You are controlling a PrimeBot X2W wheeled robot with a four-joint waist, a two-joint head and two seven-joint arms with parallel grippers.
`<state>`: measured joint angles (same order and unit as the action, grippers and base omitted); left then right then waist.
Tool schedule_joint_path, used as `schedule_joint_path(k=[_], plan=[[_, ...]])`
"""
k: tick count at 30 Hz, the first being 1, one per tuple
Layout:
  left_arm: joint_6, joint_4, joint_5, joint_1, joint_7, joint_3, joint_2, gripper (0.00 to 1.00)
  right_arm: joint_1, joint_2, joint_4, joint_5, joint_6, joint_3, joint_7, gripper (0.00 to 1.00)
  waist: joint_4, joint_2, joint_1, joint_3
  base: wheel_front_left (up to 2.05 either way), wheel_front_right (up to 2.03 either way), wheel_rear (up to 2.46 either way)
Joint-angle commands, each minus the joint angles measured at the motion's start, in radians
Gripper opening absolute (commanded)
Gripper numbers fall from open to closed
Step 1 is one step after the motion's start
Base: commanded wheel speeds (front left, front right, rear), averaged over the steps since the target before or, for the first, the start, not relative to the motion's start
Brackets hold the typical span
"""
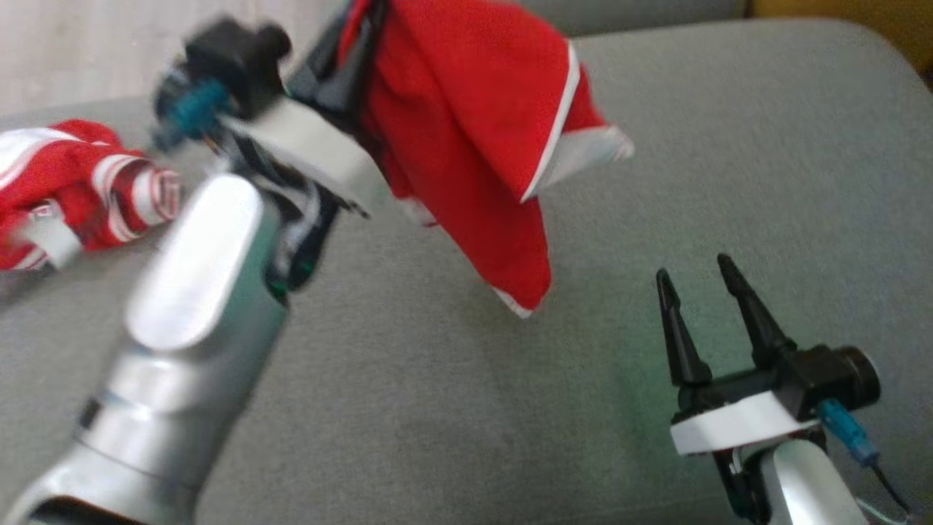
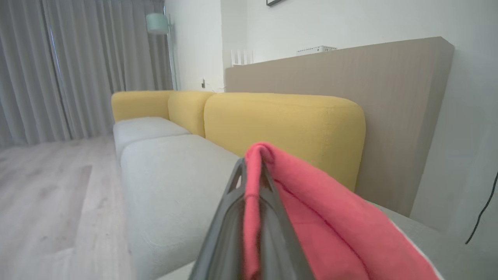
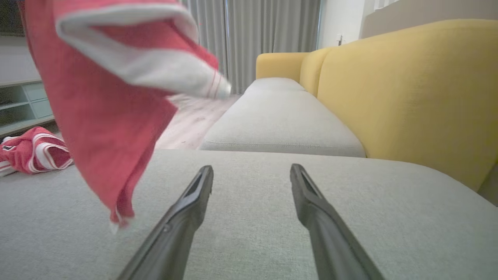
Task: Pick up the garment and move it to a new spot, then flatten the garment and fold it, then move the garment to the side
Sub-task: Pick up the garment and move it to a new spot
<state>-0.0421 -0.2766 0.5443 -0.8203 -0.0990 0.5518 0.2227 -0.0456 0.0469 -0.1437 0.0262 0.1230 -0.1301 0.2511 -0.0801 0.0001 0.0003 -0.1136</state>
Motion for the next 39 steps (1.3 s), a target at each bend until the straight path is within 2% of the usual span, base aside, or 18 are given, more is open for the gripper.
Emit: schedule_joint_path(k=[1, 5, 9, 16, 17, 19, 20, 28, 33, 39], plan=[[0.019, -0.009, -0.012, -0.005, 0.064, -0.034, -0.001, 0.0, -0.054, 0.003, 0.042, 0.004, 0.008, -0.027, 0.011, 1.0, -0.054, -0.0001, -0.0003, -0.065, 0.0, 0.0, 0.0], [0.041, -0.131, -0.016, 0.086, 0.186, -0.03, -0.037, 0.0, -0.062, 0.003, 0.049, 0.009, 0.008, -0.029, 0.011, 1.0, -0.08, -0.0001, -0.0003, -0.105, 0.0, 0.0, 0.0], [0.045, -0.247, -0.039, 0.177, 0.272, -0.007, -0.03, 0.0, -0.064, 0.003, 0.053, 0.01, 0.008, -0.027, 0.011, 1.0, -0.088, -0.0001, -0.0003, -0.126, 0.0, 0.0, 0.0], [0.047, -0.353, -0.019, 0.269, 0.332, -0.017, -0.044, 0.0, -0.058, 0.003, 0.049, 0.002, 0.008, -0.021, 0.011, 1.0, -0.06, -0.0001, -0.0003, -0.117, 0.0, 0.0, 0.0], [0.045, -0.363, -0.02, 0.276, 0.337, -0.016, -0.046, 0.09, -0.059, 0.003, 0.048, 0.001, 0.008, -0.021, 0.011, 1.0, -0.054, -0.0001, -0.0003, -0.112, 0.0, 0.0, 0.0], [0.043, -0.378, -0.024, 0.285, 0.345, -0.015, -0.049, 0.75, -0.06, 0.003, 0.046, -0.001, 0.008, -0.023, 0.011, 1.0, -0.041, -0.0001, -0.0003, -0.098, 0.0, 0.0, 0.0], [0.043, -0.381, -0.022, 0.288, 0.349, -0.019, -0.053, 1.0, -0.06, 0.003, 0.045, -0.002, 0.008, -0.024, 0.011, 1.0, -0.035, -0.0001, -0.0003, -0.091, 0.0, 0.0, 0.0], [0.031, -0.353, -0.015, 0.335, 0.36, -0.043, -0.082, 1.0, -0.042, 0.003, 0.022, -0.009, 0.008, -0.027, 0.011, 1.0, 0.002, -0.0001, -0.0003, 0.012, 0.0, 0.0, 0.0], [0.04, -0.302, -0.006, 0.407, 0.36, -0.068, -0.095, 1.0, -0.002, 0.003, 0.007, -0.019, 0.008, -0.012, 0.011, 1.0, 0.04, -0.0001, -0.0003, 0.094, 0.0, 0.0, 0.0], [0.067, -0.231, 0.003, 0.521, 0.361, -0.089, -0.084, 1.0, 0.034, 0.003, 0.004, -0.013, 0.008, 0.003, 0.011, 1.0, 0.084, -0.0001, -0.0003, 0.148, 0.0, 0.0, 0.0]])
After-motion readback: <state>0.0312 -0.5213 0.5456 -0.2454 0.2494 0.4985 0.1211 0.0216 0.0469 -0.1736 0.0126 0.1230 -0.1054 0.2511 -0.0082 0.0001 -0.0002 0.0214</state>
